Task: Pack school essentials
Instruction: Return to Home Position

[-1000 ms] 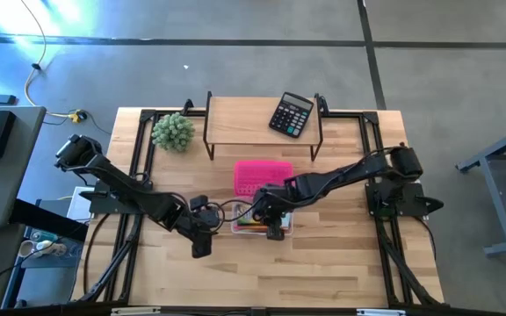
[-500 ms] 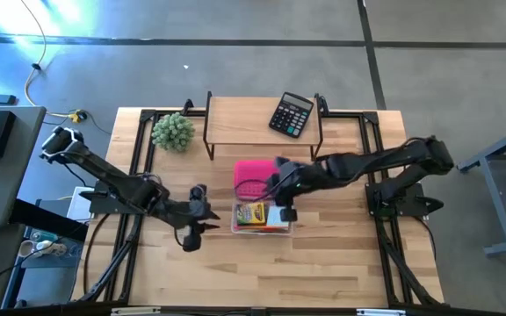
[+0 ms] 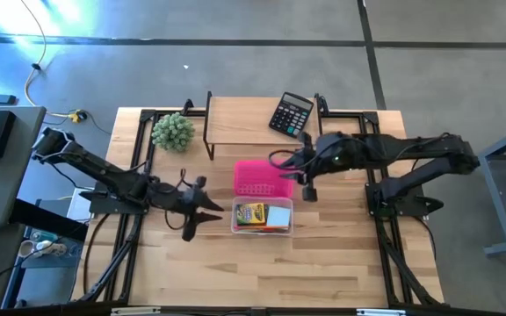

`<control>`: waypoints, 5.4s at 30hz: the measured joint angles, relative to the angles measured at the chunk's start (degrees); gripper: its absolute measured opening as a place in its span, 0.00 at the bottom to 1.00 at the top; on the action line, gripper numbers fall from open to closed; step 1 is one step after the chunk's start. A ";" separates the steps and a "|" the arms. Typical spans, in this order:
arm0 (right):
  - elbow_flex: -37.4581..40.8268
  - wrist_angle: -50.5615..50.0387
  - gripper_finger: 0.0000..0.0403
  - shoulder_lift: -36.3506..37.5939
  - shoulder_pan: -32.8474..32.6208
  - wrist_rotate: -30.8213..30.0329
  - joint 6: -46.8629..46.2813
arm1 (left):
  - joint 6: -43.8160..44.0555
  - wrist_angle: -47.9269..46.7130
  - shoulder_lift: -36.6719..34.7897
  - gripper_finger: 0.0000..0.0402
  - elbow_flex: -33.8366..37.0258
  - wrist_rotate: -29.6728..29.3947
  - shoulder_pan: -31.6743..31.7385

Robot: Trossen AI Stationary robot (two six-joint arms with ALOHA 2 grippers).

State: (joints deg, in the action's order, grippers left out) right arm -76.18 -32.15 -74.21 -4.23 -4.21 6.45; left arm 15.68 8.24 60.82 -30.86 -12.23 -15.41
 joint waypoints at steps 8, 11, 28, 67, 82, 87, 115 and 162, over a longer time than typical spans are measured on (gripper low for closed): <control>12.42 3.81 0.26 9.11 1.62 -3.82 -4.53 | 2.15 6.97 -10.32 0.26 10.41 -0.20 0.78; 18.73 6.71 0.26 13.58 1.62 -4.76 -6.79 | 2.02 9.16 -14.57 0.26 13.27 -0.27 0.78; 47.67 27.80 0.26 40.75 -2.50 -5.15 -18.61 | -0.05 11.42 -37.06 0.26 28.20 -0.37 0.75; 72.63 33.63 0.26 64.81 -18.70 -18.22 -15.43 | 2.63 11.32 -42.87 0.26 30.19 2.71 0.69; 72.63 31.16 0.26 65.09 -18.71 -21.24 -15.32 | 2.66 11.32 -42.86 0.26 30.19 2.62 0.69; 72.68 30.48 0.26 65.09 -18.71 -22.51 -15.56 | 2.65 11.29 -42.86 0.26 30.17 2.62 0.69; 75.62 36.30 0.26 63.32 -18.53 -24.24 -7.93 | 2.65 10.86 -42.84 0.26 30.15 2.64 0.70; 75.67 36.36 0.26 63.32 -18.51 -24.14 -7.92 | 2.68 10.86 -42.84 0.26 30.15 2.66 0.70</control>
State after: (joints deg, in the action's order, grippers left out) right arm -0.51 4.20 -10.90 -22.74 -28.34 -1.47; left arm 18.35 19.10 17.98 -0.71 -9.57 -14.71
